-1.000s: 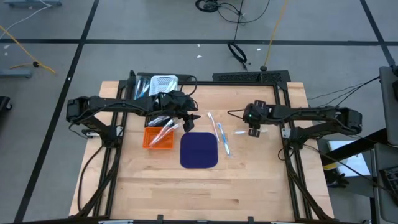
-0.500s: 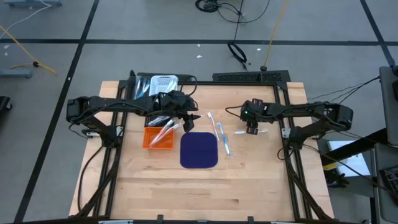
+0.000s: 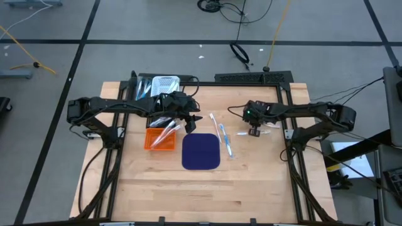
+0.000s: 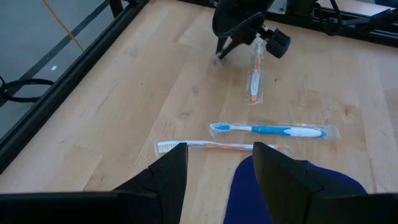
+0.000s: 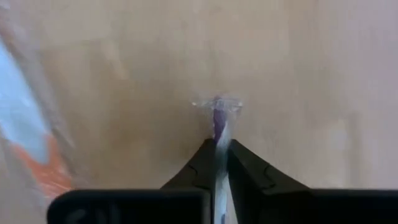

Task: Pick & Place Toothbrushes
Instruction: Put the violet toothbrush into the black bin

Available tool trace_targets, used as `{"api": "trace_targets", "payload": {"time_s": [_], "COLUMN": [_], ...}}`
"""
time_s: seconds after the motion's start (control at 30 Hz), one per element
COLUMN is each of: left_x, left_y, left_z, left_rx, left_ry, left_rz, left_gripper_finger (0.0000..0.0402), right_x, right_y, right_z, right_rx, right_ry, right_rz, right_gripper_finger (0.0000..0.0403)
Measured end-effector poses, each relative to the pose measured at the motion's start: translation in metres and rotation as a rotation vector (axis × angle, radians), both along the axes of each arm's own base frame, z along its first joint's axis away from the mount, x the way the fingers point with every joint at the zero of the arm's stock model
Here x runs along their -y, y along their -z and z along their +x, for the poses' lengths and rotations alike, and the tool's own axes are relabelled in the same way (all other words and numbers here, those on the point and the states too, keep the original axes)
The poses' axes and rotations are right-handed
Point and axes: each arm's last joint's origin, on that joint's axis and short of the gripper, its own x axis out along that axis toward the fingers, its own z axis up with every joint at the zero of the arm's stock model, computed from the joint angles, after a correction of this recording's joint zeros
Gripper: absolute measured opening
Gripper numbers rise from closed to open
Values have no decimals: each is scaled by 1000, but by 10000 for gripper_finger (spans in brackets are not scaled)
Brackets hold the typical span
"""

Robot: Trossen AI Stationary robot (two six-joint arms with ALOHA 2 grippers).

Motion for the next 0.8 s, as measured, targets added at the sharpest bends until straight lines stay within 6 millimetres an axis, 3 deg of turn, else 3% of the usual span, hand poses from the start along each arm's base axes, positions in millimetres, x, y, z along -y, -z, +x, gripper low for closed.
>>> {"api": "trace_targets", "payload": {"time_s": [0.17,0.3,0.57,0.8], "left_x": [0,0,-1,8], "left_y": [0,-2,-11,-25], "left_z": [0,1,6,14], "left_rx": [3,25,130,280], "left_ry": [0,0,1,33], "left_rz": [1,5,27,58], "left_gripper_finger": [182,182,182,182], "right_x": [-3,-10,-36,-57], "right_y": [-17,-47,-114,-146], "right_z": [3,11,24,31], "right_rx": [80,235,793,1112], "right_ry": [5,-8,-120,-192], "right_rz": [-39,-83,-111,-117], "right_gripper_finger": [12,12,12,12]}}
